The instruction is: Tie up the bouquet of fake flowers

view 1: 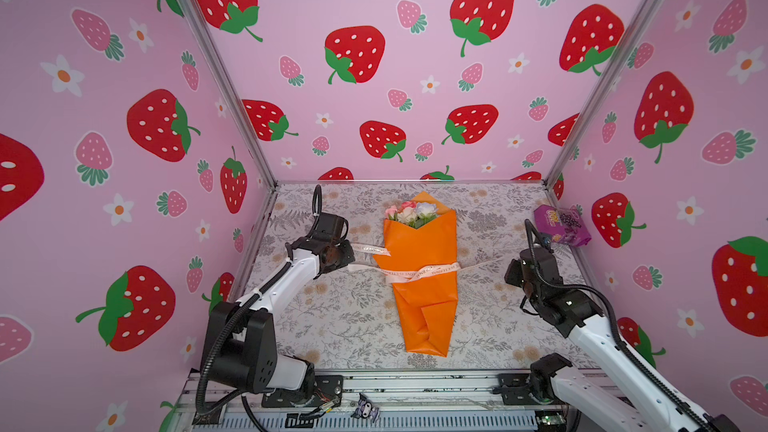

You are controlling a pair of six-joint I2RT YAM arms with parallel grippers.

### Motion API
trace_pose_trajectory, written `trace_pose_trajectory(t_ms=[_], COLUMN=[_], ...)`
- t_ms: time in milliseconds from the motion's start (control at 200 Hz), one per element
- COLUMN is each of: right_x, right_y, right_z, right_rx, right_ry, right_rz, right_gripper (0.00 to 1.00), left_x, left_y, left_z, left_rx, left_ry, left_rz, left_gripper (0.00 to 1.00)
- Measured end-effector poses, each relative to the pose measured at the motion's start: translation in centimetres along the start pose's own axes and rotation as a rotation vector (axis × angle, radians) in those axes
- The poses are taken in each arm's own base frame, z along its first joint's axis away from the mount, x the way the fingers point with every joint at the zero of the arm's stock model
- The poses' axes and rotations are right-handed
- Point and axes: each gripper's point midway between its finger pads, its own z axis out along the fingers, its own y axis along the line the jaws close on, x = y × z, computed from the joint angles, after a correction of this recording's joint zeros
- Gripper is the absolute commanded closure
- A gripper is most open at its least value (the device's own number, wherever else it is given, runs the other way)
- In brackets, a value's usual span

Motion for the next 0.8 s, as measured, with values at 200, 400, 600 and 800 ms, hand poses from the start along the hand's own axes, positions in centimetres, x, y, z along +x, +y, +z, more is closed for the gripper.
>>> trace_pose_trajectory(t_ms=[200,400,600,800], right_x=[-2.5,-2.3,0.6,5.0], right_y=[-2.4,-5.2,-8.6,-10.0], right_z=[-2.4,-1.9,1.4,5.3], right_rx=[0.06,0.175,0.289,0.259], right_ry=[-0.143,-0.153,-0.001,0.205], right_rz=[0.062,0.107,0.146,0.197], right_gripper=[1.0,1.0,0.97,0.55], left_x=[1.8,1.5,2.0,3.7], left_y=[1.3,2.5,3.5,3.1], left_z=[-0.8,-1.3,-1.1,-0.1], left_rx=[0.005,-0.023,-0.058,-0.006], left_ry=[-0.014,-0.041,-0.025,0.026], left_rz=[-0.052,-0.087,-0.103,-0.13], left_gripper=[1.0,1.0,1.0,1.0])
